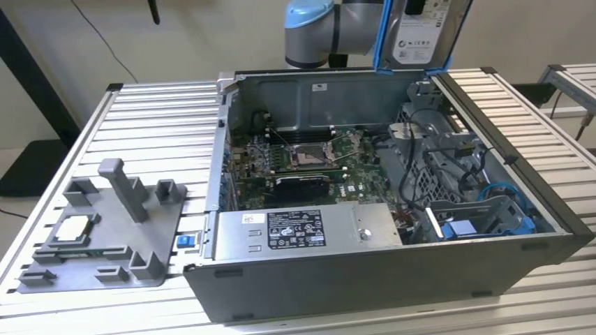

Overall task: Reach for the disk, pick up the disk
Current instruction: 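Pick up the disk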

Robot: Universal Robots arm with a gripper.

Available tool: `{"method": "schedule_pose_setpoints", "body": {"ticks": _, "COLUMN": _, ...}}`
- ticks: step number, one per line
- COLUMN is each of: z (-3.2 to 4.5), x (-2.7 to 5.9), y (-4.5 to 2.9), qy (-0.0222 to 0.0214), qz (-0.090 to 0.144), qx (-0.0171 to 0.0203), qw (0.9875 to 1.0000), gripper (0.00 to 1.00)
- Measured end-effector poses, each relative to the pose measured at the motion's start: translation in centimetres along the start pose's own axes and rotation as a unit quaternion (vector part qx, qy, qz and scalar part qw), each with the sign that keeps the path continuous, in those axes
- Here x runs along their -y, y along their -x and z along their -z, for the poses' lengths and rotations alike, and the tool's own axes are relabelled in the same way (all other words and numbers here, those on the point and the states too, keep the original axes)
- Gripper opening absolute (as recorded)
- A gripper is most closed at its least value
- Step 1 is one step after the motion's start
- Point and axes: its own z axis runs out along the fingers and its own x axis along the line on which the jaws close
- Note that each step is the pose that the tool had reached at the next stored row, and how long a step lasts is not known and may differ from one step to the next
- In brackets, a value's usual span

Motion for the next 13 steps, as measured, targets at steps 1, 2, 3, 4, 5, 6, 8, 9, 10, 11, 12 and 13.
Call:
{"method": "schedule_pose_setpoints", "body": {"ticks": 1, "z": 0.00, "x": 0.35, "y": 0.02, "qy": 0.0000, "qz": 0.000, "qx": 0.0000, "qw": 1.0000, "gripper": 0.00}}
{"method": "schedule_pose_setpoints", "body": {"ticks": 2, "z": 0.00, "x": 0.67, "y": 0.05, "qy": 0.0000, "qz": 0.000, "qx": 0.0000, "qw": 1.0000, "gripper": 0.00}}
{"method": "schedule_pose_setpoints", "body": {"ticks": 3, "z": -0.01, "x": 0.99, "y": 0.07, "qy": 0.0000, "qz": 0.000, "qx": 0.0000, "qw": 1.0000, "gripper": 0.00}}
{"method": "schedule_pose_setpoints", "body": {"ticks": 4, "z": -0.01, "x": 1.31, "y": 0.09, "qy": 0.0000, "qz": 0.000, "qx": 0.0000, "qw": 1.0000, "gripper": 0.00}}
{"method": "schedule_pose_setpoints", "body": {"ticks": 5, "z": -0.01, "x": 1.60, "y": 0.11, "qy": 0.0000, "qz": 0.000, "qx": 0.0000, "qw": 1.0000, "gripper": 0.00}}
{"method": "schedule_pose_setpoints", "body": {"ticks": 6, "z": -0.01, "x": 1.89, "y": 0.13, "qy": 0.0000, "qz": 0.001, "qx": 0.0000, "qw": 1.0000, "gripper": 0.00}}
{"method": "schedule_pose_setpoints", "body": {"ticks": 8, "z": -0.02, "x": 2.46, "y": 0.16, "qy": 0.0000, "qz": 0.001, "qx": 0.0000, "qw": 1.0000, "gripper": 0.00}}
{"method": "schedule_pose_setpoints", "body": {"ticks": 9, "z": -0.02, "x": 2.75, "y": 0.19, "qy": 0.0000, "qz": 0.001, "qx": 0.0000, "qw": 1.0000, "gripper": 0.00}}
{"method": "schedule_pose_setpoints", "body": {"ticks": 10, "z": -0.02, "x": 3.02, "y": 0.20, "qy": 0.0000, "qz": 0.001, "qx": 0.0000, "qw": 1.0000, "gripper": 0.00}}
{"method": "schedule_pose_setpoints", "body": {"ticks": 11, "z": -0.03, "x": 3.30, "y": 0.22, "qy": 0.0000, "qz": 0.001, "qx": 0.0000, "qw": 1.0000, "gripper": 0.00}}
{"method": "schedule_pose_setpoints", "body": {"ticks": 12, "z": -0.02, "x": 3.53, "y": 0.24, "qy": 0.0000, "qz": 0.001, "qx": 0.0000, "qw": 1.0000, "gripper": 0.00}}
{"method": "schedule_pose_setpoints", "body": {"ticks": 13, "z": -0.03, "x": 3.79, "y": 0.26, "qy": 0.0000, "qz": 0.001, "qx": 0.0000, "qw": 1.0000, "gripper": 0.00}}
